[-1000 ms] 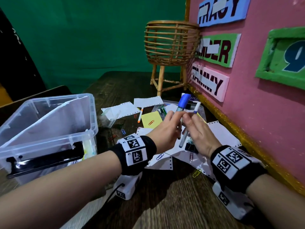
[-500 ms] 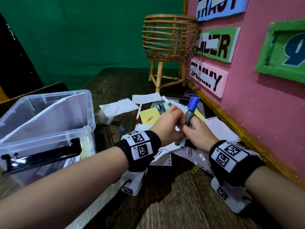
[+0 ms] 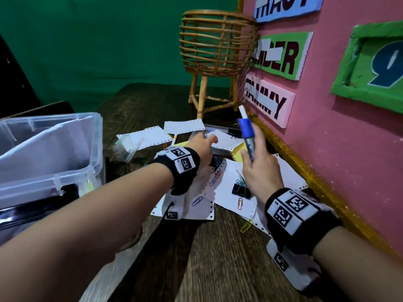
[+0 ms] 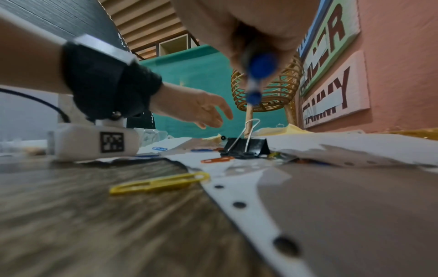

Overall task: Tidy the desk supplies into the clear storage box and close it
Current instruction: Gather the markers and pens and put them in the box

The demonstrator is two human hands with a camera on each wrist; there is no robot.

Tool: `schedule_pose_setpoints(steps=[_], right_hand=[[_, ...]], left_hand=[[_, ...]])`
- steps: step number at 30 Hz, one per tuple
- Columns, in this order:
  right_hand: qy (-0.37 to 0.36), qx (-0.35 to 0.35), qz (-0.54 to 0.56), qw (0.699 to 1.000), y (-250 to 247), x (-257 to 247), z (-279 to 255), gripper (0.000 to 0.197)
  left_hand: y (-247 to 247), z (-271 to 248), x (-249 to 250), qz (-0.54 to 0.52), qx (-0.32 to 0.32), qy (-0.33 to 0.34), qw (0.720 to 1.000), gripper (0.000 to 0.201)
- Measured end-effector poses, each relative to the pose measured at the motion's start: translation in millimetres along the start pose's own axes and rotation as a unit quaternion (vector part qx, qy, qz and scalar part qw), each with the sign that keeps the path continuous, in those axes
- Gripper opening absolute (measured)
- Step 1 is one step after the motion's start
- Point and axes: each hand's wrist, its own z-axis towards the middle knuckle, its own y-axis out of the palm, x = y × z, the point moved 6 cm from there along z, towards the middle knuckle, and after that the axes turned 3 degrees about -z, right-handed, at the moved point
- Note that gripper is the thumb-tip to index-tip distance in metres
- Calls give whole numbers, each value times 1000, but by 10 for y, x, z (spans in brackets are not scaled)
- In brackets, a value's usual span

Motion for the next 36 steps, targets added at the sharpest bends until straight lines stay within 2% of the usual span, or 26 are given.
schedule_pose_setpoints(steps=[3, 6, 8, 13, 17, 19, 22, 25, 29, 31, 32, 34, 36], right_hand=[[-10, -44, -31, 999, 53, -9, -7, 70], [-15, -63, -64, 996, 106, -9, 7, 73], [-23, -73, -78, 994, 120, -30, 3, 73], [-33, -75, -87, 993, 68, -63, -16, 74], [-21, -68, -98, 993, 78, -6, -2, 77], [-6, -79, -94, 992, 115, 47, 14, 70], [19, -103, -101, 989, 201, 130, 22, 47], [60, -108, -93, 988, 196, 165, 15, 34], [91, -66, -70, 991, 69, 151, 14, 43], [98, -40, -55, 993, 3, 133, 1, 49], [95, -32, -50, 994, -9, 115, 7, 51], [82, -22, -33, 996, -15, 94, 15, 52], [61, -5, 11, 998, -10, 67, 23, 48]], left_hand=[[143, 192, -64, 58, -53, 2, 997, 47], [199, 282, -123, 123, -89, -15, 988, 47], [171, 301, -131, 141, -86, -16, 986, 43], [-29, 276, -124, 110, -11, -38, 993, 29], [-122, 214, -157, 57, 30, -71, 995, 29], [-132, 175, -148, 49, 33, -69, 996, 29], [-187, 79, -118, 17, 63, -74, 995, 31], [-324, -76, -51, -54, 144, -46, 987, 30], [-448, -412, -35, -192, 242, 25, 951, 20], [-447, -599, -27, -267, 234, 48, 934, 14], [-421, -680, -20, -309, 209, 53, 926, 13], [-337, -834, 79, -380, 128, 74, 913, 14], [-258, -963, 216, -402, 67, 108, 907, 20]])
